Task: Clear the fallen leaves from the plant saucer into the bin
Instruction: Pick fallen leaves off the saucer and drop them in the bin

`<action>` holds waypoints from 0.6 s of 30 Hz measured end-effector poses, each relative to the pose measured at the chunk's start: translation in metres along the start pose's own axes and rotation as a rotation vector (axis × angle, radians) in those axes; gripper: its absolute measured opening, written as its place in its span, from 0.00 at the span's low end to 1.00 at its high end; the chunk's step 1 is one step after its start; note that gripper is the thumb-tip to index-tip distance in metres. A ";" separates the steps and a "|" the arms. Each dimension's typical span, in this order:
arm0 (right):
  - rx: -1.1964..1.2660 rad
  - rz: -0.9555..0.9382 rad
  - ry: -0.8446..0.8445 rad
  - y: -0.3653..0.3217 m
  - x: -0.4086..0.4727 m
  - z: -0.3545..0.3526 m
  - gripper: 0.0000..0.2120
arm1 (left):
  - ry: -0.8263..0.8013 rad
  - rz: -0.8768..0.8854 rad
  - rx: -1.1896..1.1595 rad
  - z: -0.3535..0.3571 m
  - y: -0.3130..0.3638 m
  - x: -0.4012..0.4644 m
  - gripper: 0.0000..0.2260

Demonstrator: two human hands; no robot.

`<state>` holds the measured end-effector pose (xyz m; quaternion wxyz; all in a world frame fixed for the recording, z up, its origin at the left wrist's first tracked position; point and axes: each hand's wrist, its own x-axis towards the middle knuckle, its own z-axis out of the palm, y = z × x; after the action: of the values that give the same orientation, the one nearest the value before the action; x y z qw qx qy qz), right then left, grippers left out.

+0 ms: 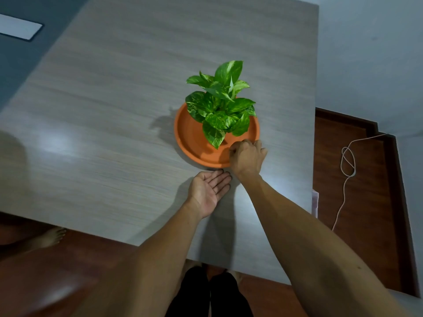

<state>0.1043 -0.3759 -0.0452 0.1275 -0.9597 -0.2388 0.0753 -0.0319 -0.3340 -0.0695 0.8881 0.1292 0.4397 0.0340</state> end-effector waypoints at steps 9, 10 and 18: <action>0.123 -0.082 0.085 0.011 -0.013 0.002 0.11 | -0.003 -0.022 -0.006 -0.002 0.003 -0.001 0.20; 0.189 -0.083 0.080 0.012 -0.017 0.001 0.10 | -0.001 -0.022 -0.010 -0.002 0.003 -0.001 0.20; 0.678 -0.110 -0.263 0.025 -0.067 -0.024 0.03 | -0.004 -0.016 0.010 0.003 -0.001 -0.006 0.16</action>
<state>0.0621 -0.4345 -0.0238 0.4102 -0.8308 -0.2658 0.2660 -0.0331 -0.3368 -0.0629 0.8887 0.1303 0.4389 0.0245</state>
